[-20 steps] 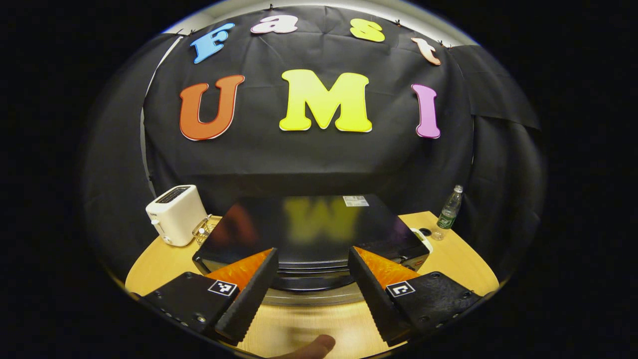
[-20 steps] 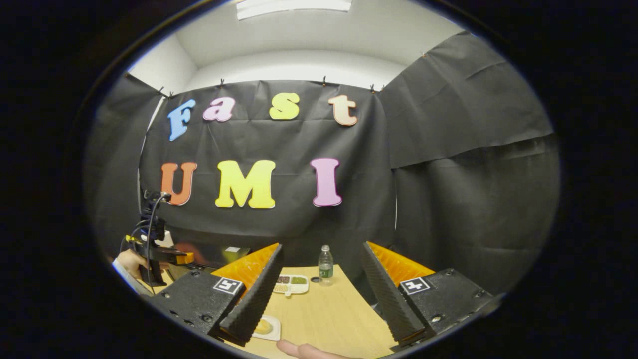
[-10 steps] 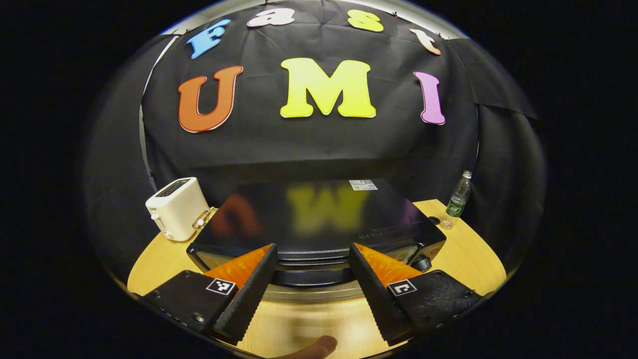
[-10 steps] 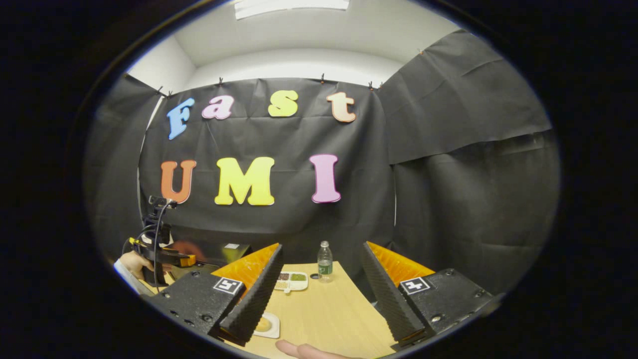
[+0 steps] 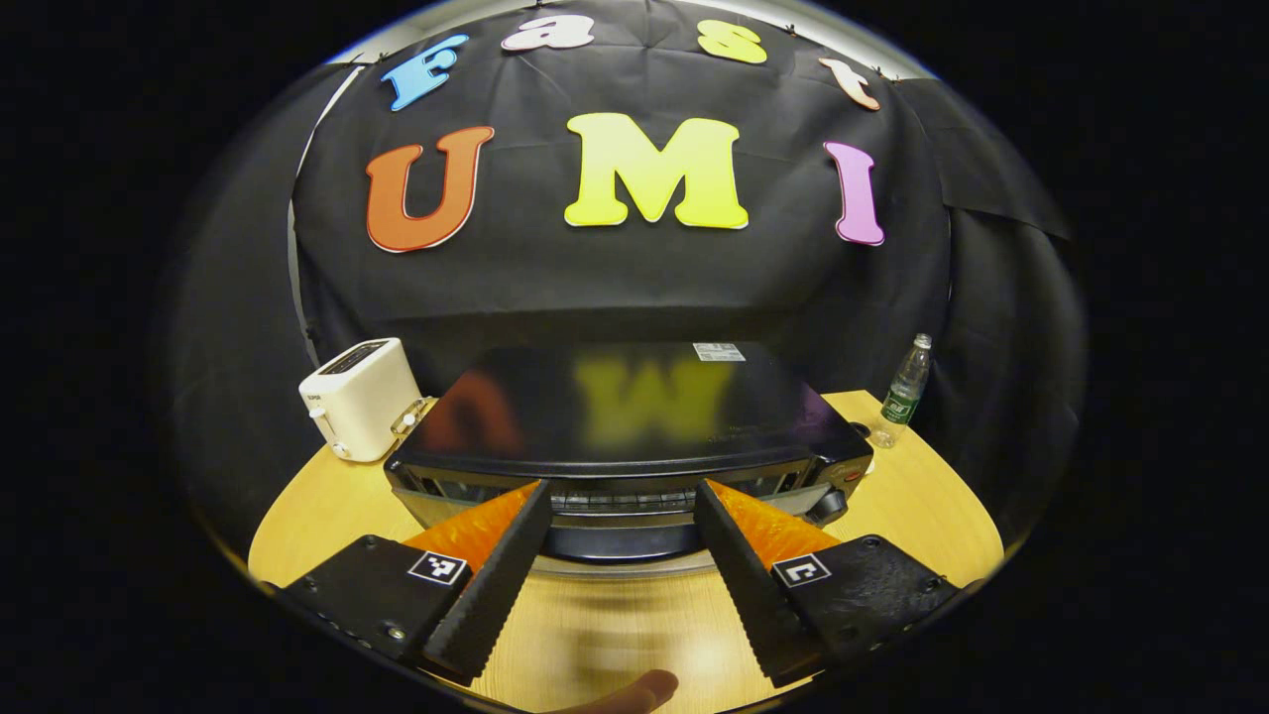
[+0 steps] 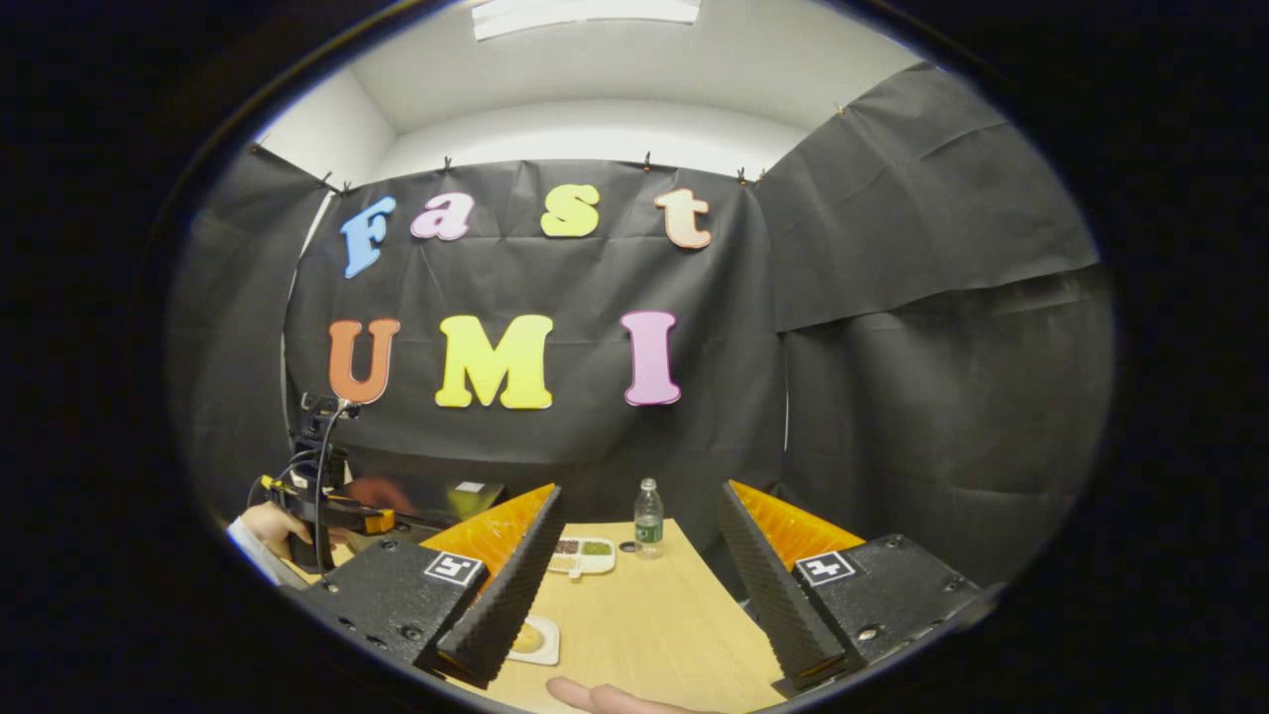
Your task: Open the electric oven with the left hand, put the food in, and close the electric oven.
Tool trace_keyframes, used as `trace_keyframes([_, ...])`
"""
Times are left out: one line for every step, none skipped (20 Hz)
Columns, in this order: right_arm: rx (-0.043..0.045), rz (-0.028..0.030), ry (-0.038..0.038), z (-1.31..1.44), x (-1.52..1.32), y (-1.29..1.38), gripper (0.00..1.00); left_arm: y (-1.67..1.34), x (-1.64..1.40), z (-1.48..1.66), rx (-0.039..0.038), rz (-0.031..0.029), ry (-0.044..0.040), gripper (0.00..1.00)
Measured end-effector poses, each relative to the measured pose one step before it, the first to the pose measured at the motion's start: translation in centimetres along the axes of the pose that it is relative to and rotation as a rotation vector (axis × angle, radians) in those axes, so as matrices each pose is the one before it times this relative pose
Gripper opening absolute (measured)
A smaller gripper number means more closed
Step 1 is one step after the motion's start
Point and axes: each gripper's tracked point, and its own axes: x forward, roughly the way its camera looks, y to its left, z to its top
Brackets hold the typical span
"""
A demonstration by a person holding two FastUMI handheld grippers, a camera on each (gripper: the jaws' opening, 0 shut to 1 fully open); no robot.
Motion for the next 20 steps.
trace_keyframes([0.00144, 0.00177, 0.00318, -0.116, -0.117, -0.013, 0.99, -0.077, -0.410, -0.266, 0.00427, 0.00053, -0.00511, 0.96])
trace_keyframes([0.00016, 0.00273, 0.00296, -0.096, -0.224, 0.166, 0.99, 0.007, -0.449, -0.445, 0.00214, 0.00011, 0.00075, 0.96])
trace_keyframes([0.00023, 0.00105, 0.00202, -0.054, -0.233, 0.078, 0.99, -0.055, -0.547, -0.436, -0.00097, -0.00112, -0.00511, 0.96])
trace_keyframes([0.00074, -0.00010, 0.00064, 0.065, -0.218, 0.005, 0.99, 0.033, -0.358, -0.375, 0.00035, -0.00221, 0.00052, 0.96])
trace_keyframes([0.00091, -0.00029, 0.00032, -0.066, -0.328, 0.035, 0.99, -0.074, -0.434, -0.422, -0.00097, -0.00040, -0.00500, 0.96])
trace_keyframes([-0.00196, 0.00217, 0.00179, -0.005, -0.219, 0.151, 0.99, -0.011, -0.371, -0.445, 0.00274, -0.00033, 0.00157, 0.96])
trace_keyframes([-0.00132, 0.00211, 0.00044, -0.052, -0.242, 0.069, 0.99, -0.069, -0.482, -0.493, -0.00109, 0.00020, -0.00349, 0.96])
trace_keyframes([-0.00001, 0.00039, -0.00038, 0.072, -0.231, -0.021, 0.99, -0.041, -0.441, -0.579, 0.00046, -0.00114, 0.00317, 0.96])
trace_keyframes([0.00144, 0.00027, -0.00164, -0.086, -0.292, -0.003, 0.99, -0.060, -0.374, -0.407, 0.00399, -0.00385, 0.00015, 0.96])
trace_keyframes([0.00236, -0.00026, 0.00007, 0.006, -0.208, 0.109, 0.99, 0.001, -0.395, -0.521, -0.00252, -0.00357, 0.00481, 0.96])
trace_keyframes([0.00058, 0.00305, 0.00280, -0.126, -0.254, 0.011, 0.99, 0.087, -0.344, -0.598, -0.00903, -0.00019, 0.00280, 0.96])
trace_keyframes([0.00061, 0.00385, 0.00753, -0.167, -0.151, 0.227, 0.99, -0.080, -0.354, -0.513, -0.00368, 0.00344, 0.00608, 0.96])
trace_keyframes([0.00234, 0.00595, 0.00696, -0.270, -0.197, 0.181, 0.99, -0.093, -0.252, -0.518, 0.00418, 0.00523, 0.00760, 0.96])
trace_keyframes([0.00224, 0.00686, 0.00282, -0.121, -0.199, 0.214, 0.99, 0.002, -0.246, -0.502, 0.00447, 0.00476, 0.00463, 0.96])
trace_keyframes([-0.00007, 0.00282, 0.00345, -0.225, -0.180, 0.189, 0.99, -0.046, -0.189, -0.525, 0.00212, 0.00267, 0.00360, 0.96])
trace_keyframes([-0.00207, 0.00157, 0.00064, -0.117, -0.116, 0.036, 0.99, -0.032, -0.225, -0.442, -0.00150, 0.00110, 0.00130, 0.96])
trace_keyframes([-0.00382, 0.00093, 0.00209, -0.202, -0.046, 0.016, 0.99, -0.103, -0.127, -0.500, 0.00019, 0.00062, 0.00150, 0.96])
trace_keyframes([-0.00214, -0.00139, 0.00508, -0.200, -0.062, 0.031, 0.99, -0.011, -0.201, -0.492, 0.00120, 0.00135, 0.00184, 0.96])
trace_keyframes([0.00119, 0.00098, 0.00232, -0.210, -0.103, -0.022, 0.99, -0.032, -0.168, -0.630, -0.00087, 0.00328, 0.00257, 0.96])
trace_keyframes([0.00278, 0.00254, 0.00006, -0.062, -0.073, 0.057, 0.99, 0.020, -0.175, -0.439, 0.00445, 0.00287, -0.00228, 0.96])
